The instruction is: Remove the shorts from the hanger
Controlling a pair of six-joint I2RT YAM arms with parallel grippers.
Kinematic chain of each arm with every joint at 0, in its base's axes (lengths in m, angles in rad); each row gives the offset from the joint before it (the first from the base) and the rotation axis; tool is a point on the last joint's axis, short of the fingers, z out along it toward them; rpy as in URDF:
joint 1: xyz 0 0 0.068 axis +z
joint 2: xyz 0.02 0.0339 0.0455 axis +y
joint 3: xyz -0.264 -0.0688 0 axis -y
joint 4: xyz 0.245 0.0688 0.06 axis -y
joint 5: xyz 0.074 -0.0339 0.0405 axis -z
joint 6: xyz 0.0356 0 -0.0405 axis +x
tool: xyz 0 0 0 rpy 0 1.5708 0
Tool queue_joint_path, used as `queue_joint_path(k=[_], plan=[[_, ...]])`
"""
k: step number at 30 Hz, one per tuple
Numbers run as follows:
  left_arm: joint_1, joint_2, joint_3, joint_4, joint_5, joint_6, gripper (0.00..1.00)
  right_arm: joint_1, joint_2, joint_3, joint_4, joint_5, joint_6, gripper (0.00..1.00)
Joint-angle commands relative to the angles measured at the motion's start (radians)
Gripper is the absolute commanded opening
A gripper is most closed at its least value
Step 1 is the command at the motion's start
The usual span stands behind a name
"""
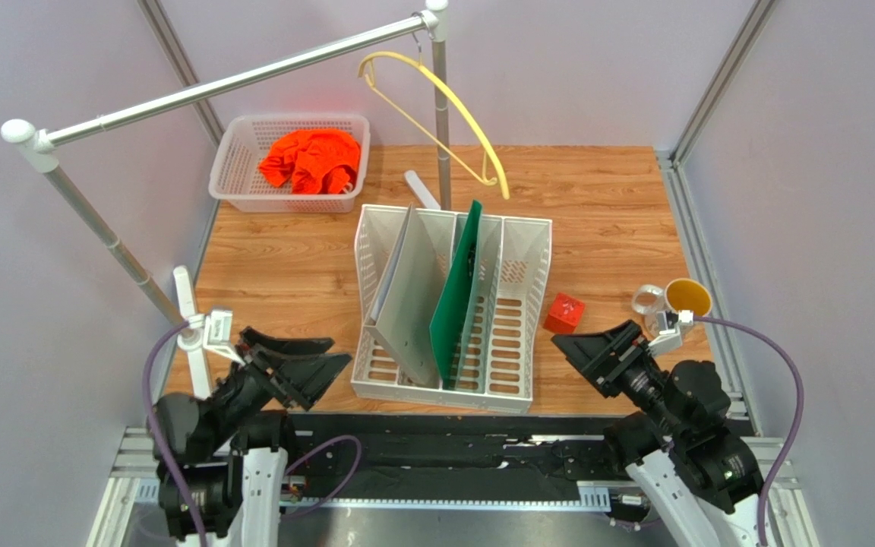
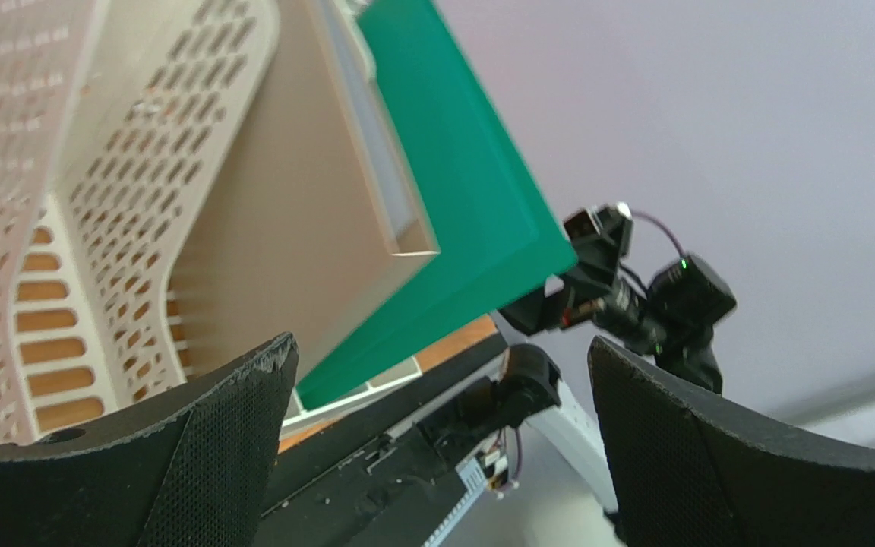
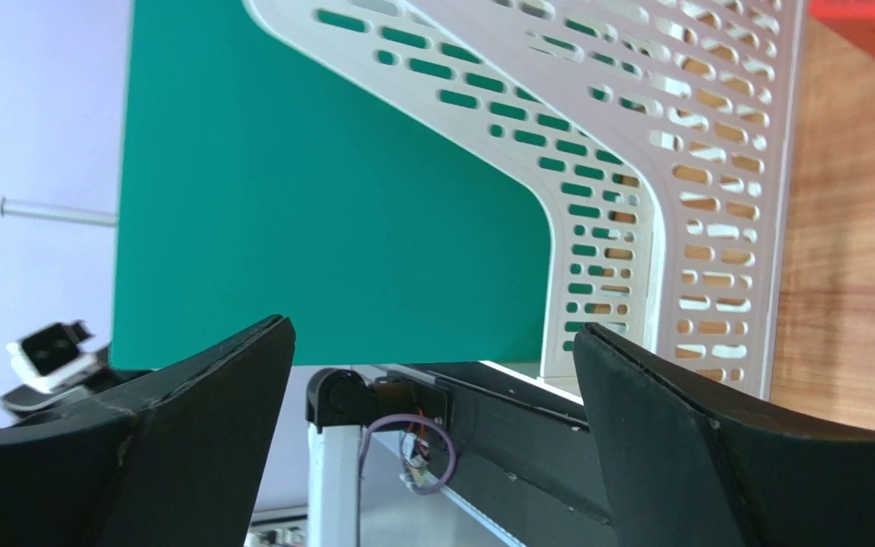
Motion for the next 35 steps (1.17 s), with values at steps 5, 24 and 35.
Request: queue_joint_path(k=[5, 24, 35], plan=[[0.005, -0.145, -0.211, 0.066, -0.229, -0.125, 1.0, -0.005, -0.128, -0.146, 0.029, 0.01, 0.113, 1.0], [0.005, -0.144, -0.787, 0.56, -0.318, -0.493, 1.0, -0.005, -0.125, -0.507, 0.25, 0.024, -0.026, 1.0], [0.007, -0.144, -0.782, 0.466, -0.228, -0.459, 1.0, -0.003, -0.126, -0.606, 0.315, 0.016, 0.052, 1.0]])
